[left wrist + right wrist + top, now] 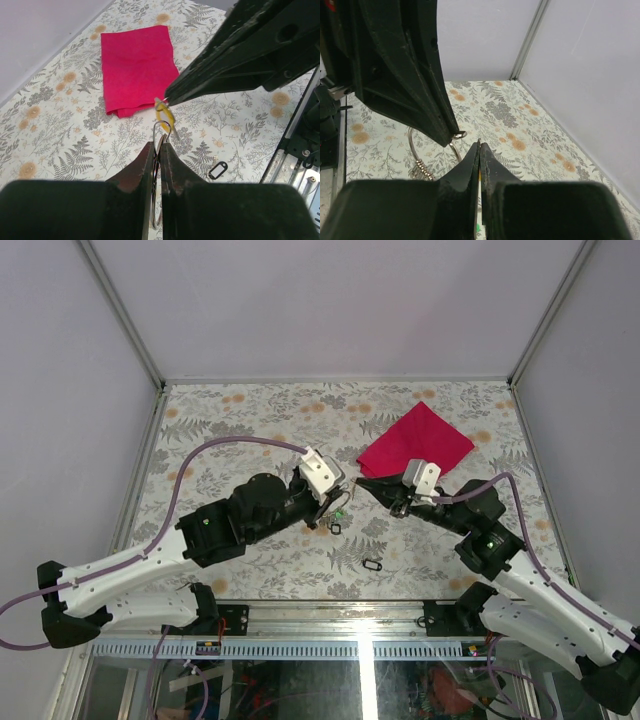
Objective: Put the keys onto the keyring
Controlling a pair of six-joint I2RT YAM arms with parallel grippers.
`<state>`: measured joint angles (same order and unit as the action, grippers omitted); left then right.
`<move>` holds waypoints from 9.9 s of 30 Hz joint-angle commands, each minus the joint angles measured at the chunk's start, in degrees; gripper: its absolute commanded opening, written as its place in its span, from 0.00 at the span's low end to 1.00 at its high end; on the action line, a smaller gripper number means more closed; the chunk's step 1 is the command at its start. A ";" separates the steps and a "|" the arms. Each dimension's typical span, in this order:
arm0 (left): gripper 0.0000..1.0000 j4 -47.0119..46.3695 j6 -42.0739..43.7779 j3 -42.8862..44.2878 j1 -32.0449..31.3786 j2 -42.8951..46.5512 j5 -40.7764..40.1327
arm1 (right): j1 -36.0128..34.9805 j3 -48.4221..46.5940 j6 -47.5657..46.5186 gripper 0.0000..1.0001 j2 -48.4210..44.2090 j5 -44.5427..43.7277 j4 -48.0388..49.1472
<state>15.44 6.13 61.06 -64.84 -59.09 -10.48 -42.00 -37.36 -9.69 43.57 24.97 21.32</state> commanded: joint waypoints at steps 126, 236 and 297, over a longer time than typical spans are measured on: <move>0.00 -5.92 -10.59 2.66 -0.07 -3.96 1.34 | -0.82 1.33 0.58 0.00 -0.08 -9.02 8.56; 0.00 2.58 2.17 2.84 -1.58 -1.75 3.42 | -0.86 -0.06 1.51 0.00 -6.79 3.56 -4.47; 0.00 16.10 7.72 9.35 -1.61 -1.02 16.41 | -0.89 8.08 24.68 0.70 -12.15 1.04 9.40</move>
<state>31.55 13.78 67.81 -66.28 -61.10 4.25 -42.81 -26.72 12.32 29.41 22.72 23.27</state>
